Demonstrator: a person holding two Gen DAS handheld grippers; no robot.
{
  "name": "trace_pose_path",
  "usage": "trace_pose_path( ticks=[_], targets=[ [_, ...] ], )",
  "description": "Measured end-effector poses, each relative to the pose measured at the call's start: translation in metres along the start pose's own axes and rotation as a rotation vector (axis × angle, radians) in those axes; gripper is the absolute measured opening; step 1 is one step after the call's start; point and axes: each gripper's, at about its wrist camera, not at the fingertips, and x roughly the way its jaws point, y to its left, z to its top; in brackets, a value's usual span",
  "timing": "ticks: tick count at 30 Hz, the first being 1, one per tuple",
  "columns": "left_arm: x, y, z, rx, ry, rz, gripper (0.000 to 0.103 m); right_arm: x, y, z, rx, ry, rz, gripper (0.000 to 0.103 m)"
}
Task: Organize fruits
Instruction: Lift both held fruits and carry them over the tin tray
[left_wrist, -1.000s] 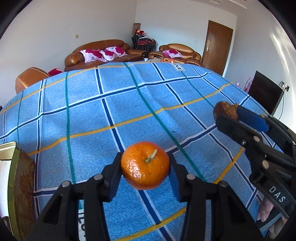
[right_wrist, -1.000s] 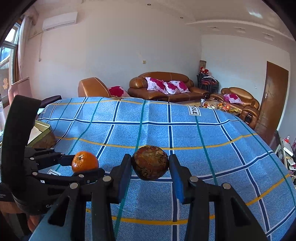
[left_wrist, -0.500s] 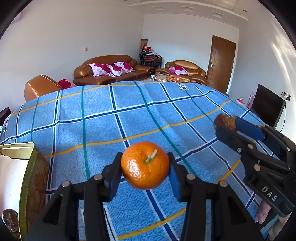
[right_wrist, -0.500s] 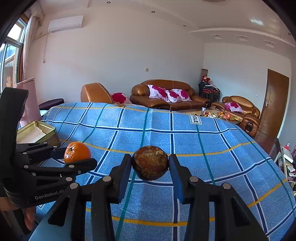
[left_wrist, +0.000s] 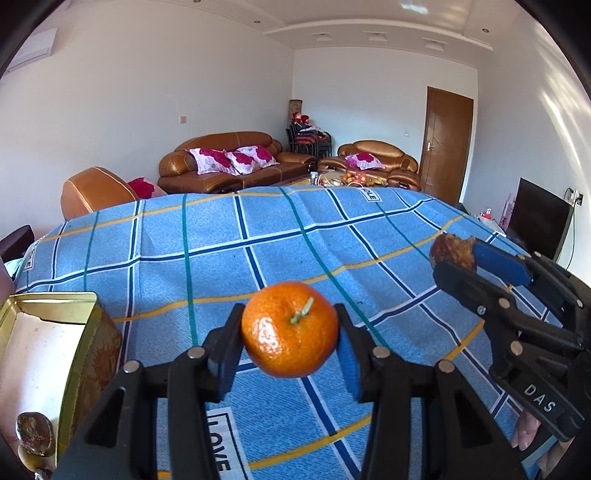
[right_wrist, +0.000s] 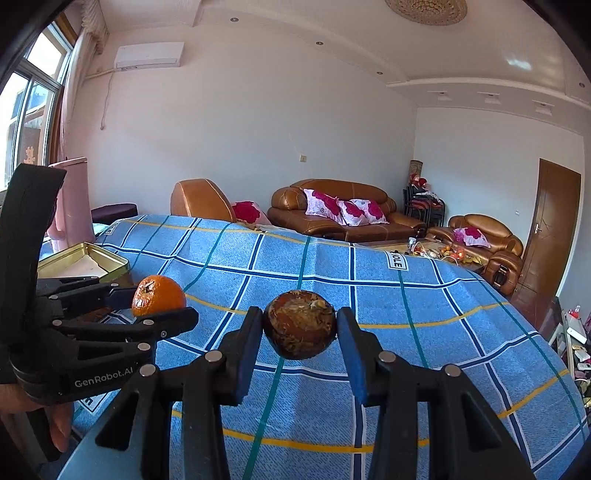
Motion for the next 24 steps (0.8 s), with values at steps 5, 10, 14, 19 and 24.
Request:
trace_pose_path(
  ticks=[5, 10, 14, 19, 24],
  targets=[
    [-0.009, -0.001, -0.002, 0.015, -0.036, 0.021, 0.048, -0.003, 0.001, 0.0, -0.002, -0.011, 0.0, 0.044],
    [-0.017, -0.003, -0.003, 0.028, -0.07, 0.042, 0.048, -0.006, 0.004, 0.0, -0.011, -0.025, -0.002, 0.044],
    [-0.023, -0.001, -0.005, 0.02, -0.094, 0.057, 0.048, -0.01, 0.007, -0.001, -0.024, -0.045, 0.006, 0.044],
    [-0.032, 0.001, -0.007, 0.02, -0.127, 0.077, 0.048, -0.016, 0.016, -0.001, -0.061, -0.07, 0.024, 0.044],
    [-0.04, 0.001, -0.009, 0.03, -0.157, 0.092, 0.048, -0.02, 0.023, -0.002, -0.087, -0.088, 0.041, 0.044]
  ],
)
